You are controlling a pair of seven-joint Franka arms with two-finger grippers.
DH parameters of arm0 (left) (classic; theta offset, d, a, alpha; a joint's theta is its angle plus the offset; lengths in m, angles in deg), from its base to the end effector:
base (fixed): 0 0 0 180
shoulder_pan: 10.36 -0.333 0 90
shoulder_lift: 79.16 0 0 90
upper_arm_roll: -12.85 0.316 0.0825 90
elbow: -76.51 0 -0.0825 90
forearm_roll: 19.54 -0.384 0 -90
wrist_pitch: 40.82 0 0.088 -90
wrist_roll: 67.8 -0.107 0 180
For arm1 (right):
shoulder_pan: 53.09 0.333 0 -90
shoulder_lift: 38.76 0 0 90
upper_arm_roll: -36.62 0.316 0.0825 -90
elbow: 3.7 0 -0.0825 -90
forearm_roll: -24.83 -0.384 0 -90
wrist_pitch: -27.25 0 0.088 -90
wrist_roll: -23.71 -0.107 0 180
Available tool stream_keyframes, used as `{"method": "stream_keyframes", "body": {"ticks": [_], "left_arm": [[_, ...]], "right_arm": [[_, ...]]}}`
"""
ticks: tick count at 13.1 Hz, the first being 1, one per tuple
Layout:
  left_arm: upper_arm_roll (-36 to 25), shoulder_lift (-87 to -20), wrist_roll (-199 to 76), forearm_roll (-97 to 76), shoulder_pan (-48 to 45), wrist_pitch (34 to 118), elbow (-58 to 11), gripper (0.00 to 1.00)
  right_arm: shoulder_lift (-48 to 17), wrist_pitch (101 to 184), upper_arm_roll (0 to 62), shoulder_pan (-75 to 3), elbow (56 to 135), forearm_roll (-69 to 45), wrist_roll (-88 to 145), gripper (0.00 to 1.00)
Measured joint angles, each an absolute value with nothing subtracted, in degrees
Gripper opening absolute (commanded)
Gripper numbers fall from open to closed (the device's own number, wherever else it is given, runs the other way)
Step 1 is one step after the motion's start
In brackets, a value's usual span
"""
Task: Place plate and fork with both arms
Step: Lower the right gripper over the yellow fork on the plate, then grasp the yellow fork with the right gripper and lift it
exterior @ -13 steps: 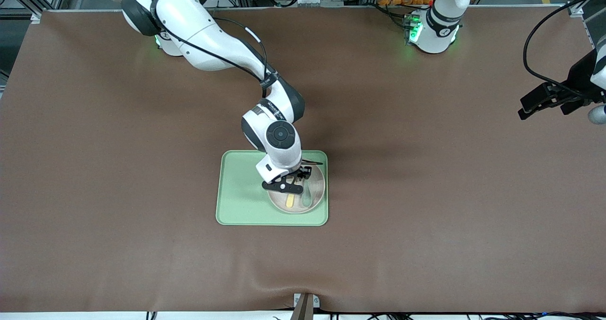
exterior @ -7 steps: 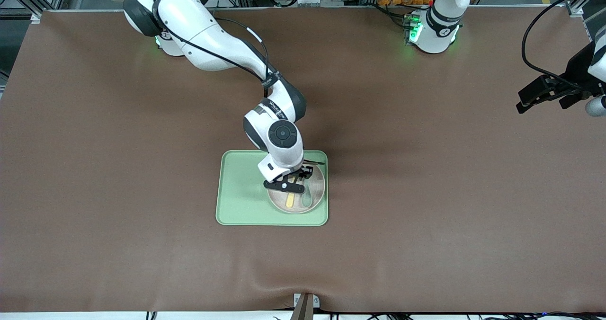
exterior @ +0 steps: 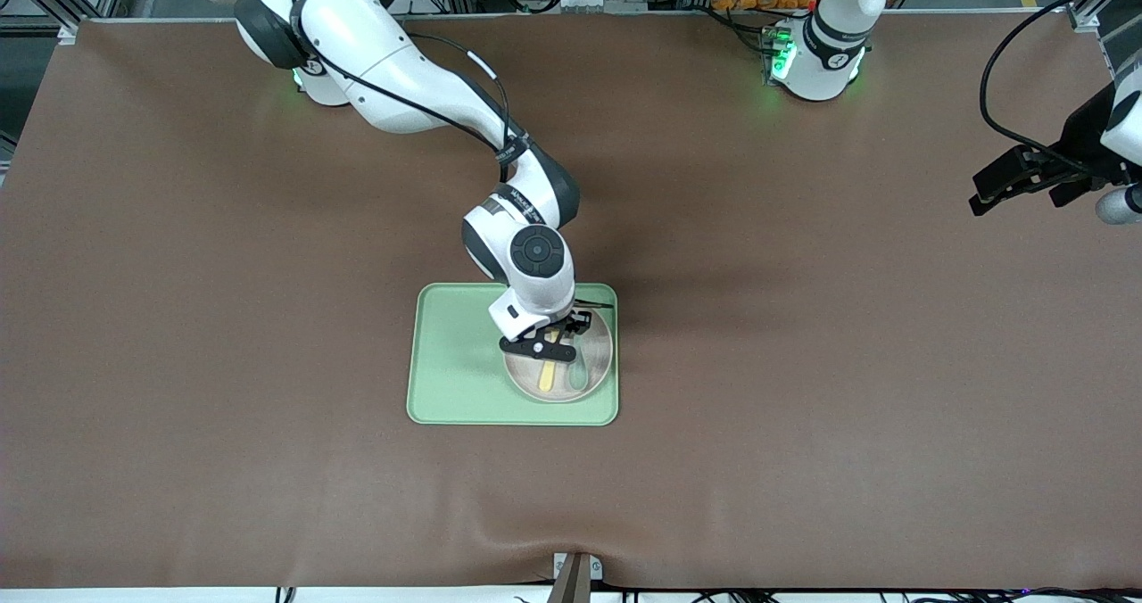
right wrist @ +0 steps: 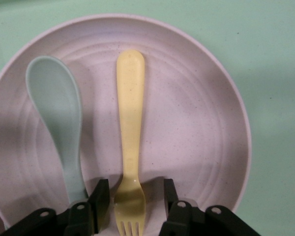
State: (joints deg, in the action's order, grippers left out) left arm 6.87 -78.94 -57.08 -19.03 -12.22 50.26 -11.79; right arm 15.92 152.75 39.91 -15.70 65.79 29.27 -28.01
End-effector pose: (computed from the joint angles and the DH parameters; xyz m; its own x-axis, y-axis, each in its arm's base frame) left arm 0.5566 -0.0409 0.6381 0.9924 0.1152 0.0422 0.1145 -0.9933 0.0174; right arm 0.5861 0.4842 0.1967 0.9846 -0.1724 0.0289 -0.1722 -0.9850 -0.0086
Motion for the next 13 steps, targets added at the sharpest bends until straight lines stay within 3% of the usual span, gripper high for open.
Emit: {"method": "stream_keyframes", "body": {"ticks": [4, 7, 10, 13], "left_arm": [[6.87, -78.94, -57.16, -19.03, -12.24, 50.26, -11.83, 1.0], [6.87, -78.94, -57.17, -19.03, -12.24, 50.26, -11.88, 1.0], [6.87, -78.94, -57.17, -19.03, -12.25, 50.27, -11.88, 1.0], [6.89, -78.94, -57.17, -19.03, -12.27, 50.27, -11.89, 1.0]], "right_arm": [[15.97, 152.73, 39.91, -15.7, 65.8, 29.27, -28.05, 0.33], [15.97, 152.73, 39.9, -15.7, 65.79, 29.27, -28.07, 0.12], [15.97, 152.7, 39.9, -15.7, 65.77, 29.27, -28.08, 0.05], [15.95, 151.18, 39.61, -15.71, 64.81, 29.28, -28.08, 0.05]]}}
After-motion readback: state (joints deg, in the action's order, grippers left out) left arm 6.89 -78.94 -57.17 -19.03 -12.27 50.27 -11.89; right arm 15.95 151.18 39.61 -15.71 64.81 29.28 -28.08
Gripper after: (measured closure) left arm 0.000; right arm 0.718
